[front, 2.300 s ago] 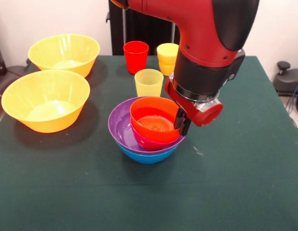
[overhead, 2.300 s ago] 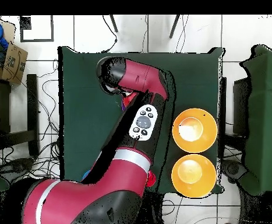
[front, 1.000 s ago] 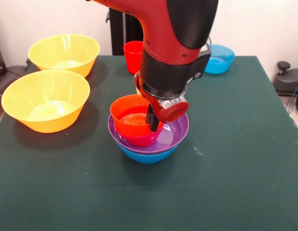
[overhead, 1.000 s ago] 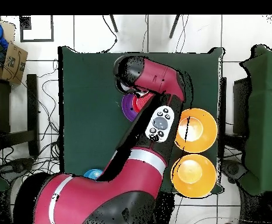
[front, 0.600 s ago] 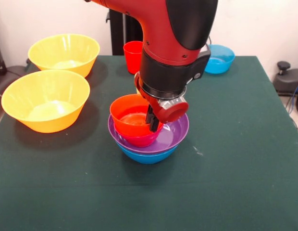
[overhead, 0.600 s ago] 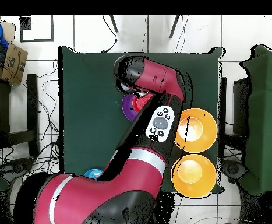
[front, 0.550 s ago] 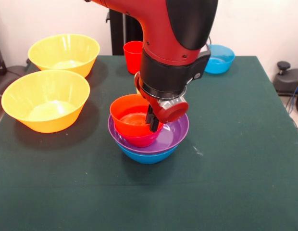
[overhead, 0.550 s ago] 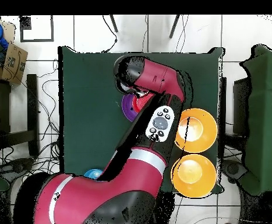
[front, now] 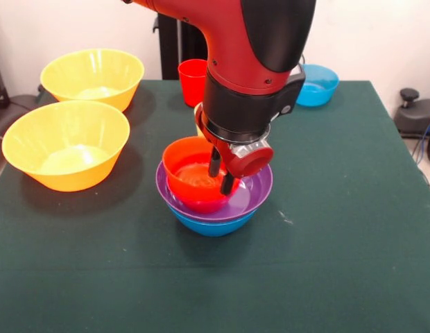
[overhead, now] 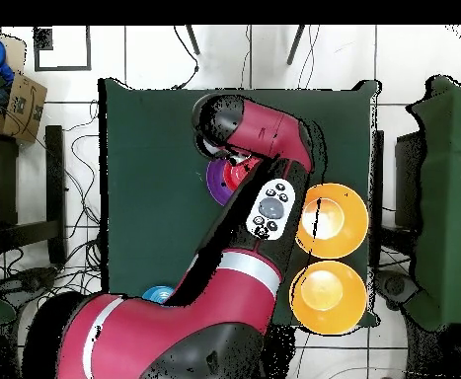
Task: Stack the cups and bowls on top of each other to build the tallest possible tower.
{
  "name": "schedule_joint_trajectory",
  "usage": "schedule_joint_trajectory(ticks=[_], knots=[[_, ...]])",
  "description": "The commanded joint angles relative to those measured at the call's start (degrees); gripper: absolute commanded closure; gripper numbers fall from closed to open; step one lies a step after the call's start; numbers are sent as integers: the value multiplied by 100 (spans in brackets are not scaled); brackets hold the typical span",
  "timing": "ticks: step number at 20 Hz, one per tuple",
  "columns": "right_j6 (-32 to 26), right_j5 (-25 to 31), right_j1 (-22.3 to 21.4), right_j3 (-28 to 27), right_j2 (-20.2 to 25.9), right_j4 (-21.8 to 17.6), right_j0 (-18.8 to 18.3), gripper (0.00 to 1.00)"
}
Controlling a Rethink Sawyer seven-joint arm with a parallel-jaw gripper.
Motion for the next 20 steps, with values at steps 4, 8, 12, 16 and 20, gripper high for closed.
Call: schedule_joint_trajectory(ticks=[4, 8, 12, 16, 20], knots=[[177, 525, -259, 391, 697, -66, -22, 0], [205, 806, -344, 345, 698, -39, -17, 0], [196, 1054, -371, 219, 656, -82, -16, 0], [180, 1177, -462, 218, 648, -96, -7, 0], [160, 788, -645, 276, 539, -186, 50, 0]])
